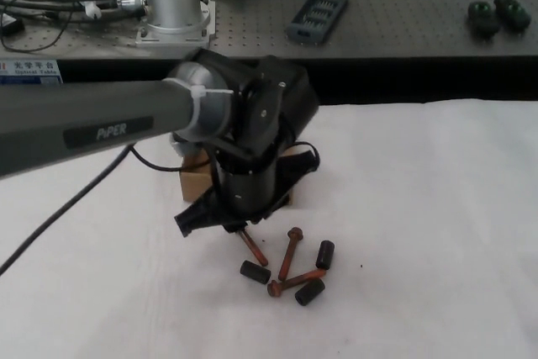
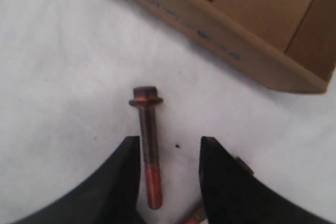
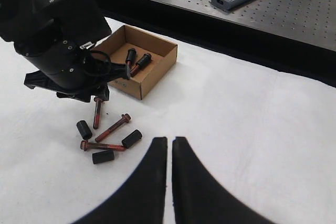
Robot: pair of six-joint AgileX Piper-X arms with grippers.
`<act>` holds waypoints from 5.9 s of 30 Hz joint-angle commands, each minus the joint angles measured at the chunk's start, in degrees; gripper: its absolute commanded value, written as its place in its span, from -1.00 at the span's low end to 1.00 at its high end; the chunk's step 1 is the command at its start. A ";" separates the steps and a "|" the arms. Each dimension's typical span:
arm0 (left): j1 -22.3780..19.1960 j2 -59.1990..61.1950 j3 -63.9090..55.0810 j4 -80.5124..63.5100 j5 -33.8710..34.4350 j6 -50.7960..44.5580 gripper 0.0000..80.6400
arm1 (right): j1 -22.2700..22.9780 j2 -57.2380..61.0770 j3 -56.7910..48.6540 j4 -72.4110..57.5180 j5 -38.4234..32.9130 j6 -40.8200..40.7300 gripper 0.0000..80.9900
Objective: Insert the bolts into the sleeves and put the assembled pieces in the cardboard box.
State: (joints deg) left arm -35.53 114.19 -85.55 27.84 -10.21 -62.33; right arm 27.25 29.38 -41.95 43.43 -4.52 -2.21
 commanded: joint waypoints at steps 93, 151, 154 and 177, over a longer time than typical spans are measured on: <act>7.31 -63.08 43.70 -20.71 31.94 51.18 -0.98 | 14.90 58.86 -24.00 3.61 -16.31 -18.67 -0.94; 7.31 -89.65 56.11 -14.98 34.02 49.42 -0.98 | 24.59 91.13 -49.17 11.88 -8.81 -15.33 -0.91; 7.31 -89.65 56.11 -17.85 32.72 52.06 -0.98 | 25.62 86.90 -45.98 8.14 -8.86 -14.89 -0.91; 7.31 -69.00 56.11 -46.43 58.83 57.68 -0.98 | 33.08 31.27 9.85 -35.85 -6.73 8.92 -0.91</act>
State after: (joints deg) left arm -28.29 45.78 -29.22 -16.02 44.44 -4.07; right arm 61.78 56.90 -28.53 5.17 -11.07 7.50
